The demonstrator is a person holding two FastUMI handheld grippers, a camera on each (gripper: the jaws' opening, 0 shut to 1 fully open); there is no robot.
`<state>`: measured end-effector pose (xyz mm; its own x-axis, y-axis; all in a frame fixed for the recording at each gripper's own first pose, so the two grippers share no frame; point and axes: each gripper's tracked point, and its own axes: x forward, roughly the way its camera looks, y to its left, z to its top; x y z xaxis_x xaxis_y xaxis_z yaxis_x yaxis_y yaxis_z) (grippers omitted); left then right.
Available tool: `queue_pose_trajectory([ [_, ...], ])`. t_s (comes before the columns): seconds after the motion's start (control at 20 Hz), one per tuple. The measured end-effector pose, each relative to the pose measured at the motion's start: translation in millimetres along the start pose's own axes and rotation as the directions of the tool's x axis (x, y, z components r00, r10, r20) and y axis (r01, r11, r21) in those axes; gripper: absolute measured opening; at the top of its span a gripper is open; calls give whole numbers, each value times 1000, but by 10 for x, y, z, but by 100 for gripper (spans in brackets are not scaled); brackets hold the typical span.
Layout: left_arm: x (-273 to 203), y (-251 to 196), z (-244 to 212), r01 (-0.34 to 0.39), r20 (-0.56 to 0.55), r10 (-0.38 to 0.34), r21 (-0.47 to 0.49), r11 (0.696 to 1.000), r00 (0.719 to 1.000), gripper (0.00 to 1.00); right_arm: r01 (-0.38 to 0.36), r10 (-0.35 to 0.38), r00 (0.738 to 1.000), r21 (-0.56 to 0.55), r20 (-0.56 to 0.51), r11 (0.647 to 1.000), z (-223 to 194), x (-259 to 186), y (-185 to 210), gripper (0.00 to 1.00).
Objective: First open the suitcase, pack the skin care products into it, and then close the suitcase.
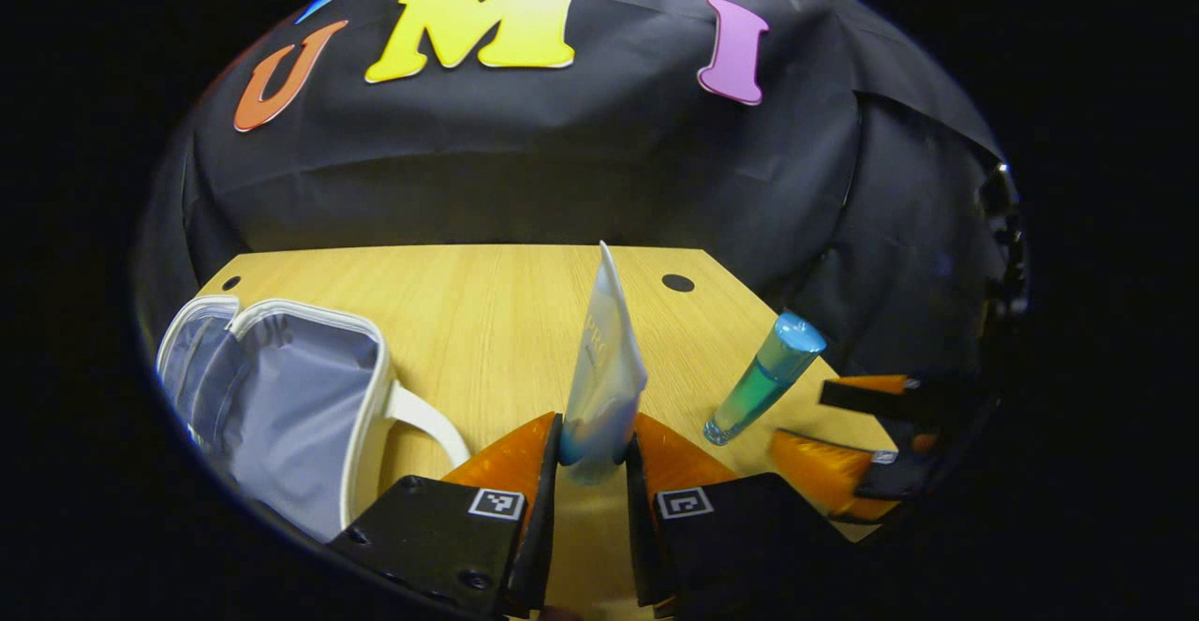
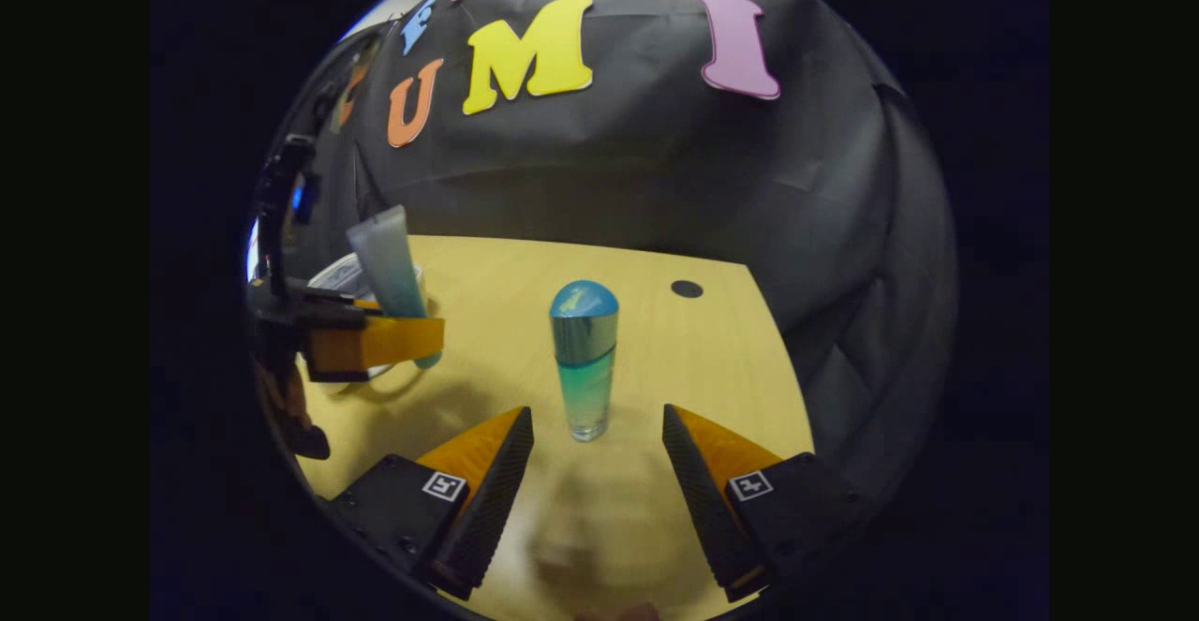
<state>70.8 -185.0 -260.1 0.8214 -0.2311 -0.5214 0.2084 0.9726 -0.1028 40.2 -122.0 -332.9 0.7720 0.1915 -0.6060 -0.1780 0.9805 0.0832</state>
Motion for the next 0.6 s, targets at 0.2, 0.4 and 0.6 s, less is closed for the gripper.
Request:
queue_pose_trajectory([
  [0.2,-335,190,149,-48,15,49,-63,997,999,37,-5,8,1000,99,-28,995,11,377,71,78],
  [0.4,-551,488,205,-114,21,117,-82,990,993,37,7,0,998,106,-70,994,-56,548,94,61],
  [0.6,-709,737,189,-162,9,164,-103,981,986,37,56,-48,996,115,-69,992,-23,714,51,52],
])
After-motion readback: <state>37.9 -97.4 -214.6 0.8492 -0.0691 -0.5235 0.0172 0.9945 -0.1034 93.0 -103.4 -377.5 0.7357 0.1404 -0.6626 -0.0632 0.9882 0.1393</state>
